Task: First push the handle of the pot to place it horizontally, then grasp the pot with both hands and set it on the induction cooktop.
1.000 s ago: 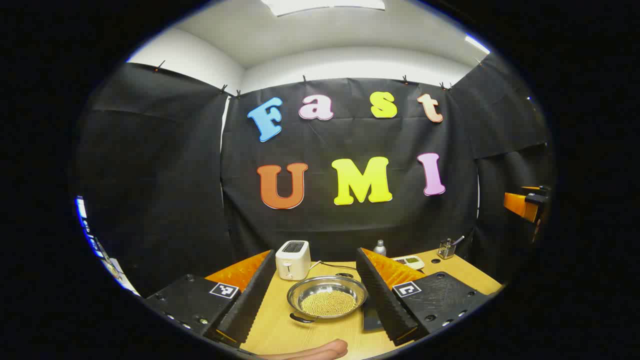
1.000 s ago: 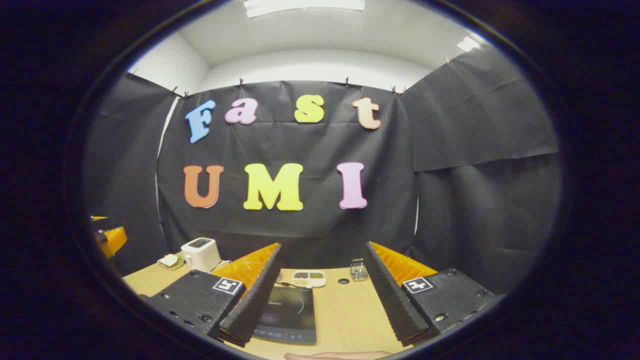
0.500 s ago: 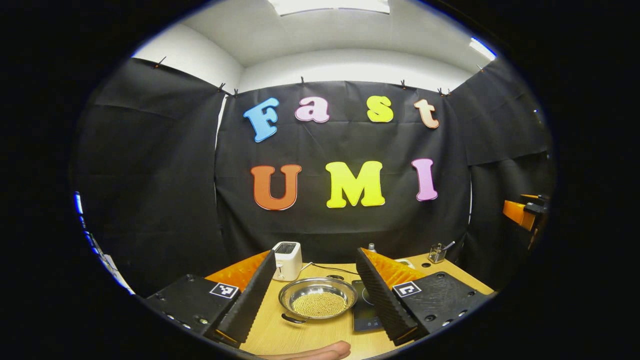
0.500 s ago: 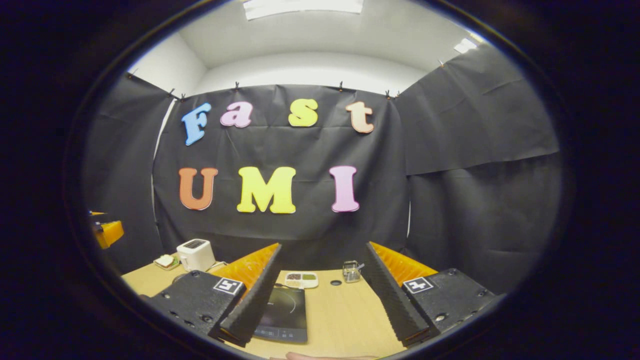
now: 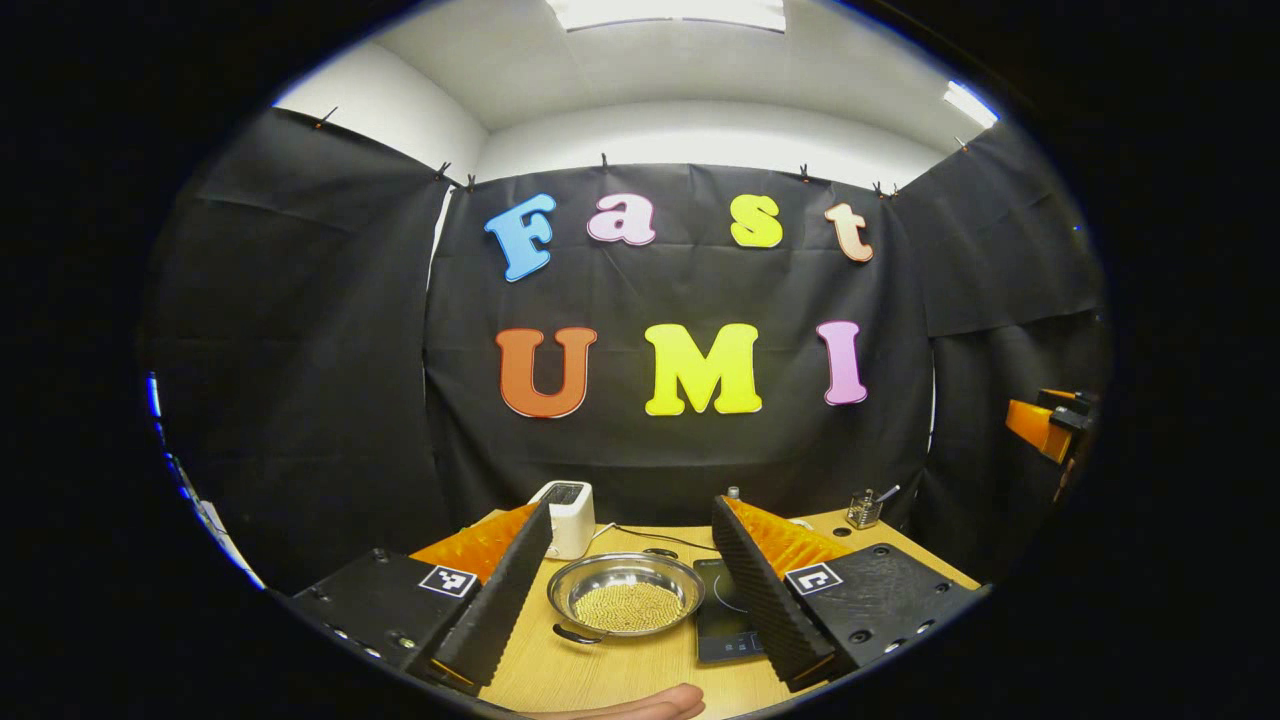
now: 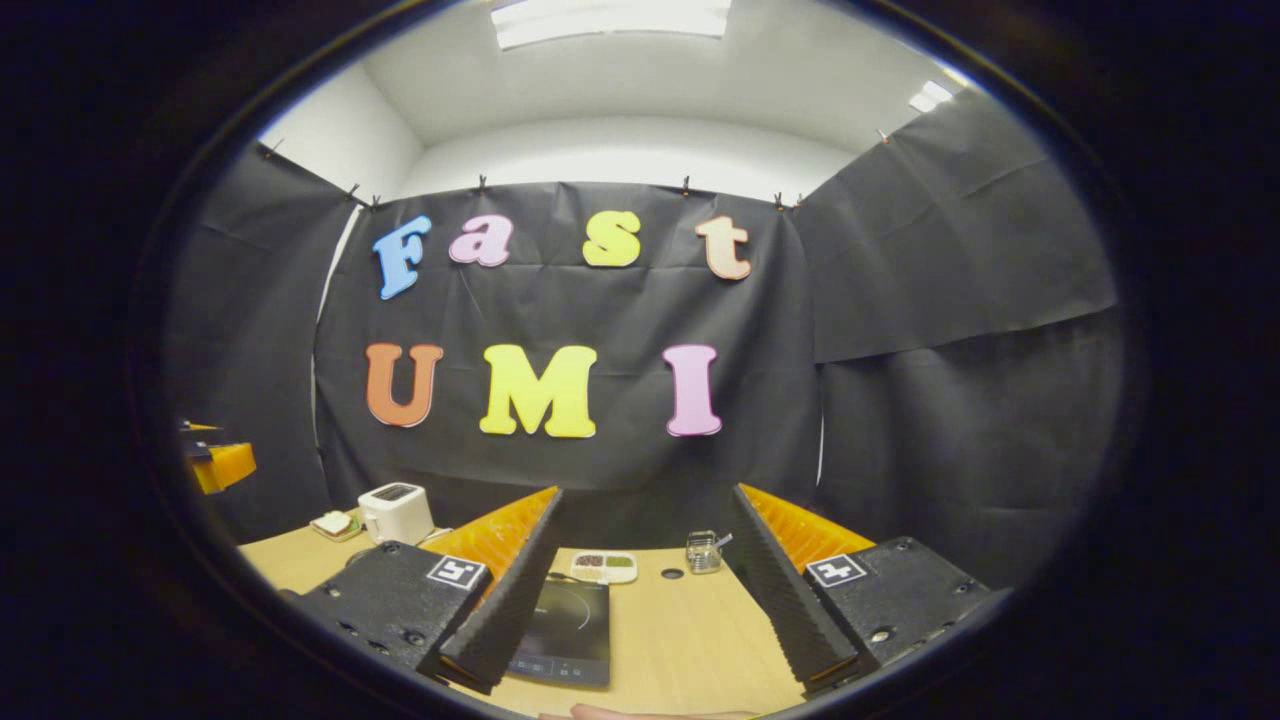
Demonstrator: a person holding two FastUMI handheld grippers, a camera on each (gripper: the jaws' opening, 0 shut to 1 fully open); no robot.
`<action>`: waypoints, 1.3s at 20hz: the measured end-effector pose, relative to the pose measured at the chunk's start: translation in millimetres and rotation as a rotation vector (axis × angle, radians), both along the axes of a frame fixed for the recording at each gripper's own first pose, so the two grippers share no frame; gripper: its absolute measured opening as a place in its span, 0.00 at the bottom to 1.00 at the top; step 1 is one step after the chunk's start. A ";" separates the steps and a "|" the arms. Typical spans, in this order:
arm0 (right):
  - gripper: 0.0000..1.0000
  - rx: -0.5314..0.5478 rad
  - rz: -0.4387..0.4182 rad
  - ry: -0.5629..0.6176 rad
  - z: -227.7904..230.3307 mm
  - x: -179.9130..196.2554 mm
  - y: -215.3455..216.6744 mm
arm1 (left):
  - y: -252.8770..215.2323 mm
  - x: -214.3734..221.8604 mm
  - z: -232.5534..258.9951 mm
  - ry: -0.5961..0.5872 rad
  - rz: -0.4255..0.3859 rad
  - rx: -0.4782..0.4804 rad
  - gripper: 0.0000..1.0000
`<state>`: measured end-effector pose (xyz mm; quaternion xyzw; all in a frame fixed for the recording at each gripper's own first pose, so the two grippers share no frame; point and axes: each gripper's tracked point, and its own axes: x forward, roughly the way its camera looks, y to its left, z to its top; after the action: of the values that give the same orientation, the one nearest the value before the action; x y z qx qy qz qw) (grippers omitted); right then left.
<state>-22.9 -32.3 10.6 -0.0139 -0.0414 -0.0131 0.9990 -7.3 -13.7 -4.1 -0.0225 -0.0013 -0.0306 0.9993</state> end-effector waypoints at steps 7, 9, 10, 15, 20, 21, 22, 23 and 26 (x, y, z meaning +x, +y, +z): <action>0.97 -0.025 -0.006 -0.016 -4.3 -1.7 2.2 | -16.0 14.5 -12.2 0.033 -0.057 -0.045 0.67; 0.98 -0.026 0.002 -0.010 -6.4 -0.2 3.4 | -12.0 19.7 -21.7 0.057 -0.043 -0.015 0.56; 0.98 -0.028 0.005 -0.009 -7.8 0.8 4.1 | -14.1 20.9 -29.7 0.077 -0.047 0.002 0.56; 0.98 -0.032 0.015 0.012 -17.5 7.1 6.1 | -21.8 35.3 -53.5 0.136 -0.077 0.002 0.00; 1.00 -0.033 0.024 0.037 -26.7 16.3 7.0 | -29.3 48.8 -87.6 0.241 -0.116 0.041 0.00; 1.00 -0.035 0.021 0.040 -28.9 17.3 5.9 | -28.5 50.8 -95.9 0.260 -0.114 0.041 0.00; 1.00 -0.036 0.022 0.045 -30.4 18.7 5.6 | -28.6 54.2 -102.6 0.278 -0.116 0.043 0.00; 1.00 -0.037 0.024 0.050 -32.9 20.2 7.3 | -28.3 56.6 -111.6 0.298 -0.117 0.040 0.00; 1.00 -0.041 0.029 0.055 -37.2 22.7 6.4 | -25.3 63.8 -140.9 0.378 -0.114 0.059 0.00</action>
<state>-0.2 -25.9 -26.6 -0.0340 -0.0146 0.0027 0.9993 56.5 -39.0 -145.0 0.0014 0.1883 -0.0823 0.9787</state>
